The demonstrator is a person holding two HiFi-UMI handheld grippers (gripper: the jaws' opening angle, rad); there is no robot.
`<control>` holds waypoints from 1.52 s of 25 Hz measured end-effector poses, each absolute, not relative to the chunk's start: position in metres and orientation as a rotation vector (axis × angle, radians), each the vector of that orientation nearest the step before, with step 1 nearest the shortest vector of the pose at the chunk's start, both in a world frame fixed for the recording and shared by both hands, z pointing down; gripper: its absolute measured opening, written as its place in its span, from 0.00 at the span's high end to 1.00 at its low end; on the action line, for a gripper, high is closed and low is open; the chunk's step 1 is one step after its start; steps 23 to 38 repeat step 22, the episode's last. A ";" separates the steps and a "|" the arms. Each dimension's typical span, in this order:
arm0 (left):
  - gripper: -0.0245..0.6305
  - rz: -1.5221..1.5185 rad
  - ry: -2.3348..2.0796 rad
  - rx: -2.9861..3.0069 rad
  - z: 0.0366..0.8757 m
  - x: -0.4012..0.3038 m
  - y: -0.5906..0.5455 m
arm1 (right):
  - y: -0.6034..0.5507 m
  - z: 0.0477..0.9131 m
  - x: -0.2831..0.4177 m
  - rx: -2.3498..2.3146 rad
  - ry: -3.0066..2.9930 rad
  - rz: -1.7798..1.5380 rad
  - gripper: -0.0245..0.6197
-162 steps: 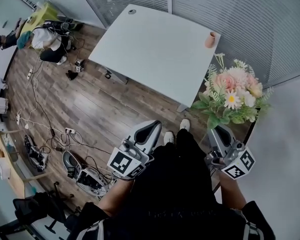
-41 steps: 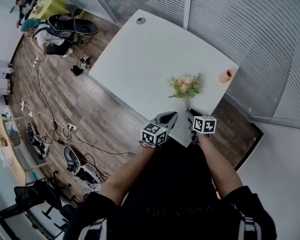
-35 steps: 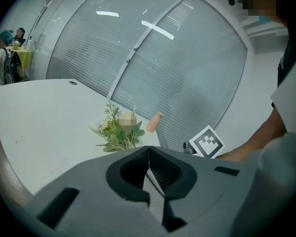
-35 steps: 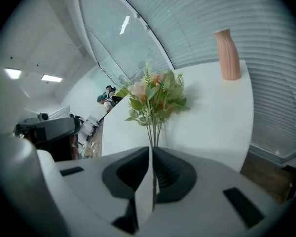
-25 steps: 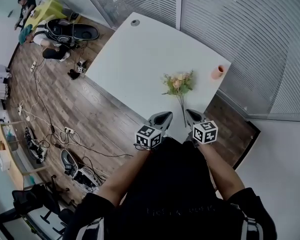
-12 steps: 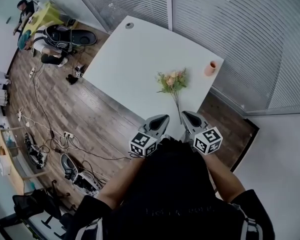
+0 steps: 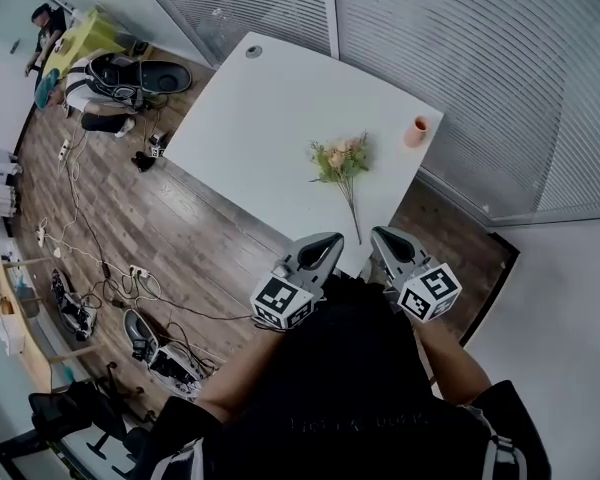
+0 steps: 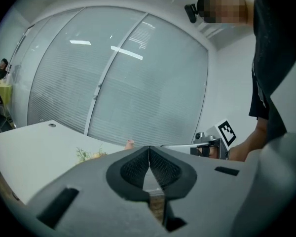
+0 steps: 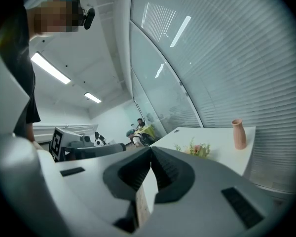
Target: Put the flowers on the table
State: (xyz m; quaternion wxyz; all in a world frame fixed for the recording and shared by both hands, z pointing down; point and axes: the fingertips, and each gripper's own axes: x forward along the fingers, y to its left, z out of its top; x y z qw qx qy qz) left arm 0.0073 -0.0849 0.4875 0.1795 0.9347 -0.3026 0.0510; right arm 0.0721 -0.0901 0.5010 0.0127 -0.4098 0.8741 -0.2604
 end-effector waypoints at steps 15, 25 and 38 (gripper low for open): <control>0.93 0.051 -0.897 2.737 0.418 -0.001 -0.089 | -0.078 0.402 0.058 -1.177 2.764 -0.487 0.91; 0.93 -0.005 -0.950 2.730 0.409 -0.011 -0.099 | -0.075 0.393 0.055 -1.148 2.771 -0.445 0.91; 0.93 -0.005 -0.950 2.730 0.409 -0.011 -0.099 | -0.075 0.393 0.055 -1.148 2.771 -0.445 0.91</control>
